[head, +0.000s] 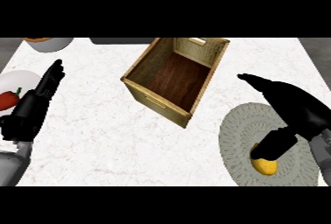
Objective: Pick the lemon from the placemat and place it in the basket
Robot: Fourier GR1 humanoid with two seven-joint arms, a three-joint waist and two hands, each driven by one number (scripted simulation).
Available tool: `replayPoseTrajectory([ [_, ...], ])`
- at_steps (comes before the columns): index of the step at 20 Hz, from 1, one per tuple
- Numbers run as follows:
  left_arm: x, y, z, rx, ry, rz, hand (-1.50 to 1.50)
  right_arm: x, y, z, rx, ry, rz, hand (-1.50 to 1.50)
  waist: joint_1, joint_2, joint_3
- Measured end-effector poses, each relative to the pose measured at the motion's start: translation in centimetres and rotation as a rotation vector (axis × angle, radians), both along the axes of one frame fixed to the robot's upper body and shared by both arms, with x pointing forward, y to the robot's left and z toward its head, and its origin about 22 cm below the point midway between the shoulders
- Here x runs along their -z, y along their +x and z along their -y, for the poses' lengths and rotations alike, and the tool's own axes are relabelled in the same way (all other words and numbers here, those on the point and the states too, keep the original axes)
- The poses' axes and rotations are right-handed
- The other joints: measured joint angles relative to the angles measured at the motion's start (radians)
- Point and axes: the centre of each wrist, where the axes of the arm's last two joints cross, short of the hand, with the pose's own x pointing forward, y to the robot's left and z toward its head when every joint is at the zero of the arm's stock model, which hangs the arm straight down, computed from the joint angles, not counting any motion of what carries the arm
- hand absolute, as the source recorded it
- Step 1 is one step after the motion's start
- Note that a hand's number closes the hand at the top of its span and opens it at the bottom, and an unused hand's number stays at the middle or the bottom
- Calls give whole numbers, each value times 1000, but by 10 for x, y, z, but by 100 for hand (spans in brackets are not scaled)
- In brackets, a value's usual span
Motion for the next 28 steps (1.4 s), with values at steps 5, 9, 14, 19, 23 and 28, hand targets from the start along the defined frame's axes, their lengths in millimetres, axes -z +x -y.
replayPoseTrajectory([
  [5, 7, -1, 6, 11, 2, 0, 0, -35, 4, 10, -46, -25, -126, -150, 7, 6, 3],
  [9, 4, -3, 5, 15, -3, 0, 0, -41, 6, 22, -47, -41, -197, -150, 12, 9, 6],
  [14, -1, -2, 3, 11, -7, 6, 0, -41, 7, 34, -55, -68, -255, -150, 15, 11, 7],
  [19, 2, 0, 7, 18, -3, 5, 0, -24, 9, 34, -68, -114, -309, -150, 18, 13, 8],
  [23, 3, -3, 8, 23, -10, 5, 0, 1, 7, 32, -63, -163, -368, -150, 19, 13, 8],
  [28, 2, -2, 3, 15, -1, 8, 0, 29, 10, 36, -49, -210, -419, -150, 19, 14, 8],
])
